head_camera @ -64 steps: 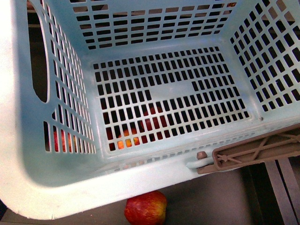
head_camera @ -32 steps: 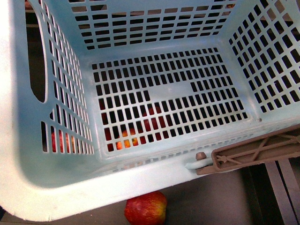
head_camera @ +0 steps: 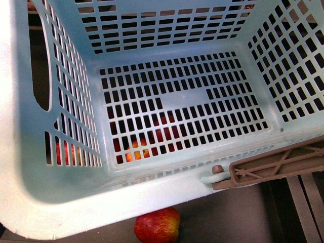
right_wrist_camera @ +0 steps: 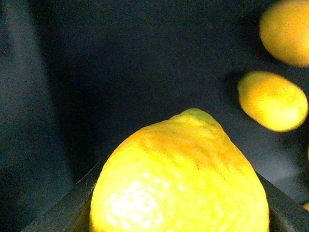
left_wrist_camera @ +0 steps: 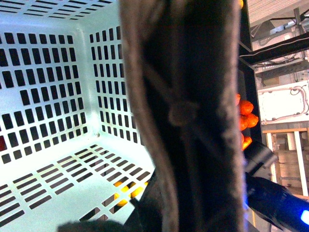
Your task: Pick lemon and mango into basket
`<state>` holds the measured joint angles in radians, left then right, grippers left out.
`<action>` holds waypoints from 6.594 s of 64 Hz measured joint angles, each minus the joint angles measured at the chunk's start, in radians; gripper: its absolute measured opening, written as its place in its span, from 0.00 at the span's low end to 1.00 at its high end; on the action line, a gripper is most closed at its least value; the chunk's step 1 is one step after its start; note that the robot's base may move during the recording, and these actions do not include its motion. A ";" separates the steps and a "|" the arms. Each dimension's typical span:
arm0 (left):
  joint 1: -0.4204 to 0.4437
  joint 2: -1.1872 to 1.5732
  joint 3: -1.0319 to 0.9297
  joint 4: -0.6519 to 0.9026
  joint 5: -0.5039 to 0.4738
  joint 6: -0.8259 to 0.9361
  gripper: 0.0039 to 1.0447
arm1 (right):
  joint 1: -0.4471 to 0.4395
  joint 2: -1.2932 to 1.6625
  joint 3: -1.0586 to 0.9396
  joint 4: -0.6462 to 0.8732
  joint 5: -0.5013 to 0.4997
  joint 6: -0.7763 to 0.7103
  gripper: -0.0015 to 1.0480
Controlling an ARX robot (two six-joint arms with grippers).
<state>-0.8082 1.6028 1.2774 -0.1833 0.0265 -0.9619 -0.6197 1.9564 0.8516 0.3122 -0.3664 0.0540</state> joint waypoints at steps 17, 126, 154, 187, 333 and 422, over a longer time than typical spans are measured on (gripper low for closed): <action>0.000 0.000 0.000 0.000 -0.002 0.000 0.04 | 0.043 -0.531 -0.166 -0.034 -0.310 0.048 0.59; -0.002 0.000 -0.005 0.000 -0.003 0.001 0.04 | 0.618 -1.149 -0.681 0.319 0.367 -0.045 0.03; -0.002 0.000 -0.005 0.000 0.000 0.000 0.04 | 0.618 -1.364 -0.785 0.205 0.367 -0.049 0.02; -0.002 0.000 -0.004 0.000 0.000 0.000 0.04 | 0.618 -1.444 -0.810 0.156 0.367 -0.051 0.62; 0.000 0.000 -0.006 0.000 0.000 0.001 0.04 | 0.619 -1.447 -0.813 0.153 0.367 -0.051 0.92; 0.000 0.000 -0.006 0.000 0.000 0.003 0.04 | 0.619 -1.447 -0.813 0.153 0.366 -0.051 0.92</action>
<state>-0.8078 1.6028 1.2716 -0.1833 0.0265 -0.9592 -0.0006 0.5091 0.0383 0.4652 -0.0006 0.0032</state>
